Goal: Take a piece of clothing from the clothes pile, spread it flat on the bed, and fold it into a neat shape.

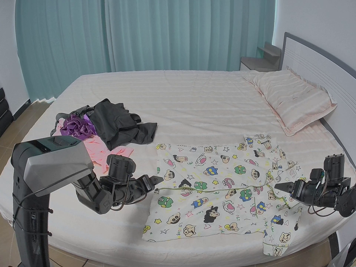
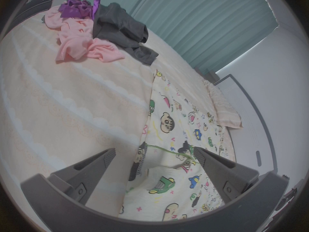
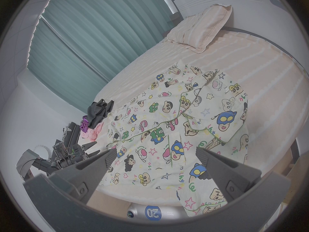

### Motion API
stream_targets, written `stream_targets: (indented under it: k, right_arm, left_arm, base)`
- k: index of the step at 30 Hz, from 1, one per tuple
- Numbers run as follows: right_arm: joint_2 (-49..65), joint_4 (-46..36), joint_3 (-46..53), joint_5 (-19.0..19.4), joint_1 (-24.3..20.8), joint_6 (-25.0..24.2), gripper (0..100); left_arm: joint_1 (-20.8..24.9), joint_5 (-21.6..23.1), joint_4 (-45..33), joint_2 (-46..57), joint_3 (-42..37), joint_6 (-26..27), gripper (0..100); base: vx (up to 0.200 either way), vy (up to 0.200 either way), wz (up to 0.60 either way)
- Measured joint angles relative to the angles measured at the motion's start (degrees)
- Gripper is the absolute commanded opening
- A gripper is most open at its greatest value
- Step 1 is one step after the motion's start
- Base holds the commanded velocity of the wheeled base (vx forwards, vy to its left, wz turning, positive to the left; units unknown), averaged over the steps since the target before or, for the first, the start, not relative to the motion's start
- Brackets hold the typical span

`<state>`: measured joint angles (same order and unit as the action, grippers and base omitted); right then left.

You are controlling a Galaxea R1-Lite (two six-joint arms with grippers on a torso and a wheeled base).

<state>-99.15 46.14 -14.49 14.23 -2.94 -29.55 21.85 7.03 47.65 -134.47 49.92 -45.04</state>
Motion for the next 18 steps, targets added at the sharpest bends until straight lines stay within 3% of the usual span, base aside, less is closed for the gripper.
stream_targets:
  k: [6,18]
  right_arm:
    - [-0.05,0.02,0.67,0.17,0.1,-0.33,100]
    - [-0.11,0.06,0.88,0.27,0.29,-0.34,100]
  left_arm:
    - [1.24,2.84,-2.36,-1.55,2.65,2.95,100]
    - [3.32,3.85,-2.39,-2.24,1.89,6.95,100]
  base:
    - [0.0,0.0,0.0]
    - [0.0,0.0,0.0]
